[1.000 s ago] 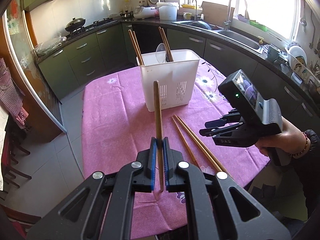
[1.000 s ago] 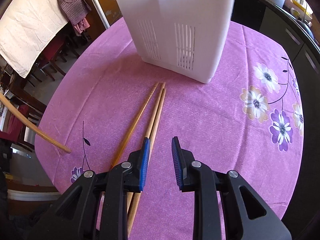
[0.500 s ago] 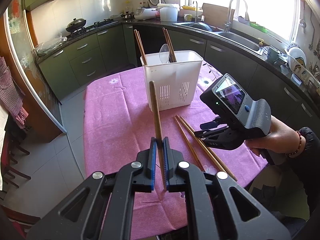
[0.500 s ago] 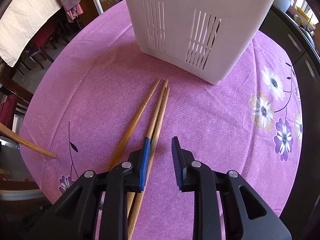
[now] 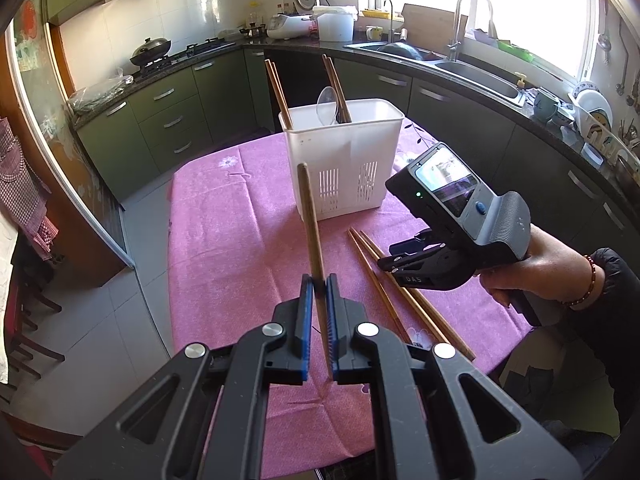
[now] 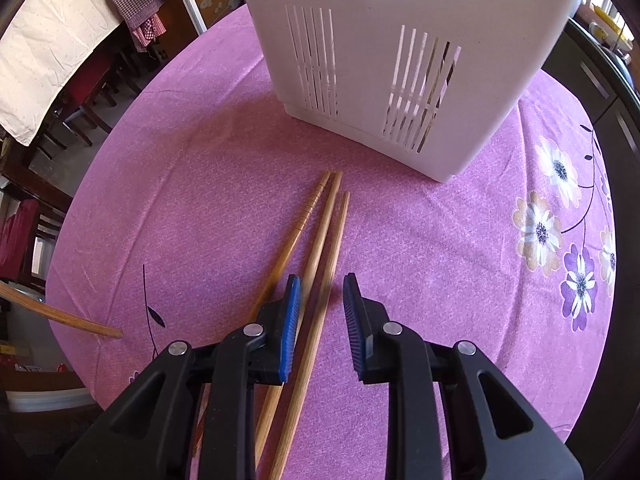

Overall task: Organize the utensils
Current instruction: 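Close the right tool on a wooden chopstick and lift it upright, then drop both held chopsticks into the white caddy from the left and right tools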

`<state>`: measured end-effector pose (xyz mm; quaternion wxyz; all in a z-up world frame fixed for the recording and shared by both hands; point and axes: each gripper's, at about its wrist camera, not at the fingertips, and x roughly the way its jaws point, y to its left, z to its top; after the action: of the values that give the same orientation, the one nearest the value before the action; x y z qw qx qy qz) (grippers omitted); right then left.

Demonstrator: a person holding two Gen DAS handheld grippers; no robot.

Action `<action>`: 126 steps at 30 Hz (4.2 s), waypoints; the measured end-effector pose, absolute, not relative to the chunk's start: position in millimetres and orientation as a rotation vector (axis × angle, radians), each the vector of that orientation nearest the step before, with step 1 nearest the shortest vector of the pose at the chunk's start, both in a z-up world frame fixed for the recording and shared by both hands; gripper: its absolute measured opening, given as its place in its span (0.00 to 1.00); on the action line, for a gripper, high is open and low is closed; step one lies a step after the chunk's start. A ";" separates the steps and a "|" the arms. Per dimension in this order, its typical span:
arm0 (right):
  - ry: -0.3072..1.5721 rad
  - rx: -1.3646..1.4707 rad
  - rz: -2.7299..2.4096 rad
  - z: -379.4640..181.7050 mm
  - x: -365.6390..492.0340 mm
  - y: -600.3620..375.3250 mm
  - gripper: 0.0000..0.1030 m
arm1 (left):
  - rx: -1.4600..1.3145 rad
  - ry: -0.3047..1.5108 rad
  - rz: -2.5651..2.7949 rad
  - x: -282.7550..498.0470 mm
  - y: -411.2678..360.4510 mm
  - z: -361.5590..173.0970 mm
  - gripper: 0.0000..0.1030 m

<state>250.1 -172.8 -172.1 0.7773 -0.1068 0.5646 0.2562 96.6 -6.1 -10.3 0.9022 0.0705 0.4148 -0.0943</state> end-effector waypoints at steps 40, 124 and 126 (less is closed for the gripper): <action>1.201 -0.363 0.540 -178.1 239.8 -155.8 0.08 | 0.163 0.863 -0.194 97.2 -8.6 -12.2 0.07; 0.703 -0.048 0.572 15.6 166.9 -303.0 0.07 | 0.148 0.656 -0.134 231.3 -42.5 91.0 0.24; 0.662 -0.046 0.565 36.3 173.5 -299.9 0.07 | 0.151 0.644 -0.133 216.7 -37.2 92.4 0.25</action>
<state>173.5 -299.9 36.3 0.9065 -0.0221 0.3206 0.2738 216.7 -37.2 92.4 0.9436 0.0741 0.3160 -0.0655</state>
